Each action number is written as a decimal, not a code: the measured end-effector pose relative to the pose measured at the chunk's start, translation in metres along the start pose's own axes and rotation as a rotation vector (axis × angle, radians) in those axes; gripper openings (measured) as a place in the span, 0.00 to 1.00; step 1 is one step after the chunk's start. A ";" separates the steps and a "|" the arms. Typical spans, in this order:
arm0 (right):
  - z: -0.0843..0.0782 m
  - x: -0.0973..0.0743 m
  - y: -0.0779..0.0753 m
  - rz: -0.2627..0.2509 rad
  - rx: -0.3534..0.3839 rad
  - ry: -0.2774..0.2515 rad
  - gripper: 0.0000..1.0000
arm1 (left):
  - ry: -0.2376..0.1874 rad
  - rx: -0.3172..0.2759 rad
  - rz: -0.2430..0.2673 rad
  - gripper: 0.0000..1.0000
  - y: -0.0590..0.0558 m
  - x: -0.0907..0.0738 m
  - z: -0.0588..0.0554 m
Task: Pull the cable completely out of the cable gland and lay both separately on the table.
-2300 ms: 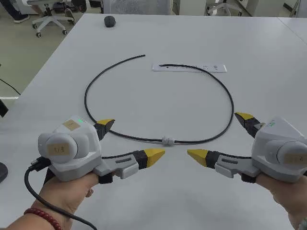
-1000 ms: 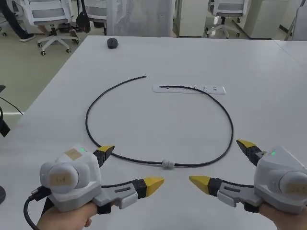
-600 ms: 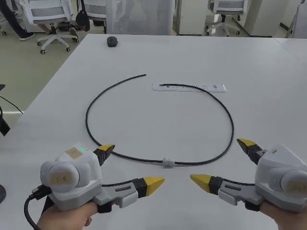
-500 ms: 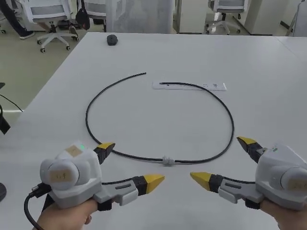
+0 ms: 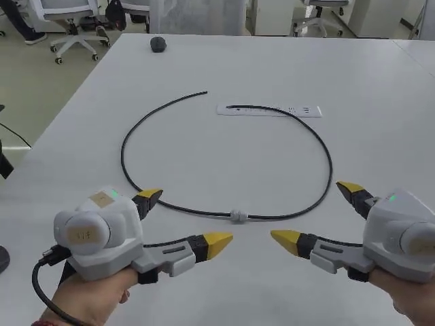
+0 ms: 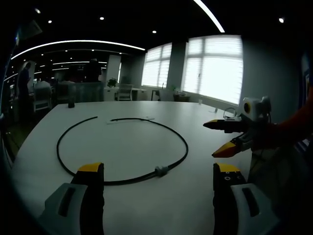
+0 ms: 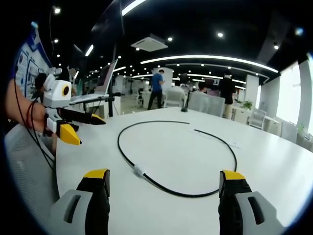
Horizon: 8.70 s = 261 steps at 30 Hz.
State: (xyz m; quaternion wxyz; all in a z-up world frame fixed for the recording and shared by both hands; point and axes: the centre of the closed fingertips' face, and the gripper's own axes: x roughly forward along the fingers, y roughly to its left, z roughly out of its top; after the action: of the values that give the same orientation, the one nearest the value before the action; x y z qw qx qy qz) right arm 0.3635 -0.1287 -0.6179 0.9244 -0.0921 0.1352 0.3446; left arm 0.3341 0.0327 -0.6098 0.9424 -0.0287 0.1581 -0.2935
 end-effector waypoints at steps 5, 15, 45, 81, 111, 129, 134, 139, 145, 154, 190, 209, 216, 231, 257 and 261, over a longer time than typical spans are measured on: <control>0.000 0.000 -0.001 0.000 0.001 0.000 0.93 | -0.002 0.001 0.001 0.93 0.001 0.000 0.001; -0.002 0.001 -0.001 0.004 -0.003 0.009 0.93 | -0.012 0.000 0.008 0.93 0.003 -0.001 0.005; -0.017 0.062 0.034 0.381 -0.316 0.254 0.63 | -0.026 -0.023 0.001 0.92 0.003 -0.001 0.010; -0.056 0.101 0.071 0.626 -0.451 0.413 0.31 | -0.052 -0.039 0.031 0.92 0.012 -0.005 0.016; -0.059 0.104 0.068 0.653 -0.353 0.457 0.09 | -0.044 -0.036 0.032 0.91 0.014 -0.005 0.014; -0.040 0.102 0.067 0.587 -0.387 0.449 0.08 | -0.030 -0.023 0.012 0.90 0.008 -0.001 0.012; -0.022 0.091 0.064 0.553 -0.386 0.419 0.08 | -0.020 -0.008 -0.005 0.90 0.002 0.001 0.011; -0.005 0.076 0.063 0.519 -0.372 0.393 0.08 | -0.011 0.015 -0.019 0.90 -0.003 0.000 0.010; 0.016 0.056 0.069 0.493 -0.364 0.351 0.08 | -0.003 0.051 -0.042 0.89 -0.009 -0.001 0.013; 0.041 0.035 0.085 0.474 -0.344 0.293 0.08 | -0.010 0.179 -0.105 0.85 -0.021 -0.012 0.040; 0.081 -0.007 0.100 0.448 -0.387 0.248 0.08 | 0.158 0.948 -0.500 0.50 -0.081 -0.002 0.064; 0.085 -0.012 0.097 0.433 -0.382 0.243 0.08 | 0.233 1.115 -0.617 0.42 -0.095 0.004 0.048; 0.083 -0.013 0.099 0.438 -0.385 0.253 0.08 | 0.240 1.125 -0.612 0.39 -0.096 0.003 0.043; 0.079 -0.014 0.106 0.467 -0.395 0.269 0.08 | 0.267 1.148 -0.568 0.36 -0.092 0.001 0.033; 0.083 -0.015 0.108 0.496 -0.402 0.246 0.08 | 0.176 1.054 -0.495 0.16 -0.088 0.003 0.052; 0.085 -0.015 0.108 0.500 -0.378 0.236 0.08 | 0.163 1.041 -0.493 0.16 -0.088 0.002 0.055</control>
State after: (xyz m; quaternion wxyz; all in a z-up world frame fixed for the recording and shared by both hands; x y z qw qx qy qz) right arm 0.2969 -0.0352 -0.5406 0.7558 -0.2652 0.1936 0.5666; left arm 0.3049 -0.0430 -0.5454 0.7209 0.4252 0.0535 -0.5446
